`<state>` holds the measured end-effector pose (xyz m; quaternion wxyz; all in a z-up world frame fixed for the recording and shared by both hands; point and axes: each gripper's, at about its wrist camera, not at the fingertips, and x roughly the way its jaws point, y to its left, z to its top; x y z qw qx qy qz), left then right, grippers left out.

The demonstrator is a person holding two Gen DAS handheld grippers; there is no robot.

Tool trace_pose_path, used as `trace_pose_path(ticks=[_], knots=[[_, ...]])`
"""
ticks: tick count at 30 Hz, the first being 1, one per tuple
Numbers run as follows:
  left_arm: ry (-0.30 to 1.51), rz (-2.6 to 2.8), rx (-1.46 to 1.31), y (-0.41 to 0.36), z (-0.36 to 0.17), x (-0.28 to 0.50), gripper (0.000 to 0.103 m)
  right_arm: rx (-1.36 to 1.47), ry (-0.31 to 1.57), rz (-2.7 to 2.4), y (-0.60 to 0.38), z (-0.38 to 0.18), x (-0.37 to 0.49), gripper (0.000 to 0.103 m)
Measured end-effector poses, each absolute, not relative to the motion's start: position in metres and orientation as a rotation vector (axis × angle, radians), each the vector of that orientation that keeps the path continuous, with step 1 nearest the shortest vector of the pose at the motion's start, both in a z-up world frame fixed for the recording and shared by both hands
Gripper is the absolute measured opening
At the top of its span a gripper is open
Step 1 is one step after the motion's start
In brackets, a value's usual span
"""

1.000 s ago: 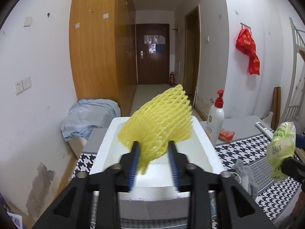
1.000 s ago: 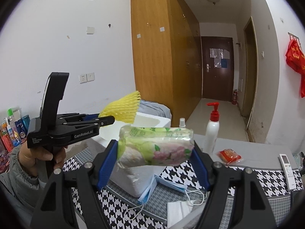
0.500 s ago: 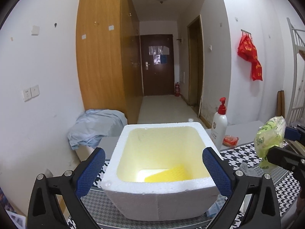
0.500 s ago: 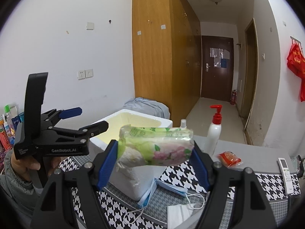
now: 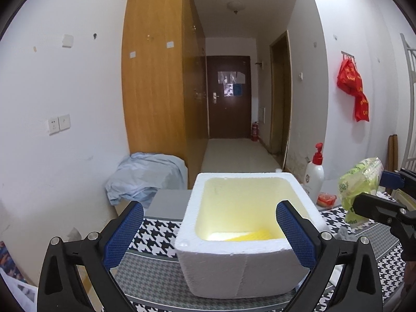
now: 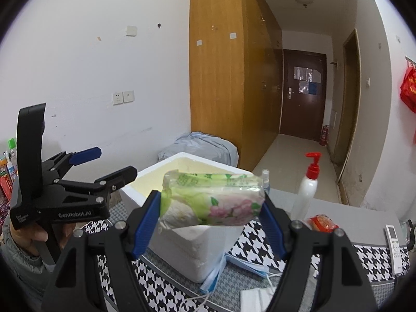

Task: Organize soft objects
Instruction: 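Lower the tissue pack over the foam box and open the right tool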

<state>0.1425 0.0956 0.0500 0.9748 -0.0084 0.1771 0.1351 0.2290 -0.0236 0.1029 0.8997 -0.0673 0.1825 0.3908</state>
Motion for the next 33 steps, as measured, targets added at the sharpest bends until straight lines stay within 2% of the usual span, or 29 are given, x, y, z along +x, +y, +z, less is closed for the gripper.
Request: trace_pose_path(ticks=[33], knots=[[0.345,0.360,-0.048,0.124,0.039,0.119,0.102,-0.183,0.442,0.859,0.041,0.101,0.259,0.078]])
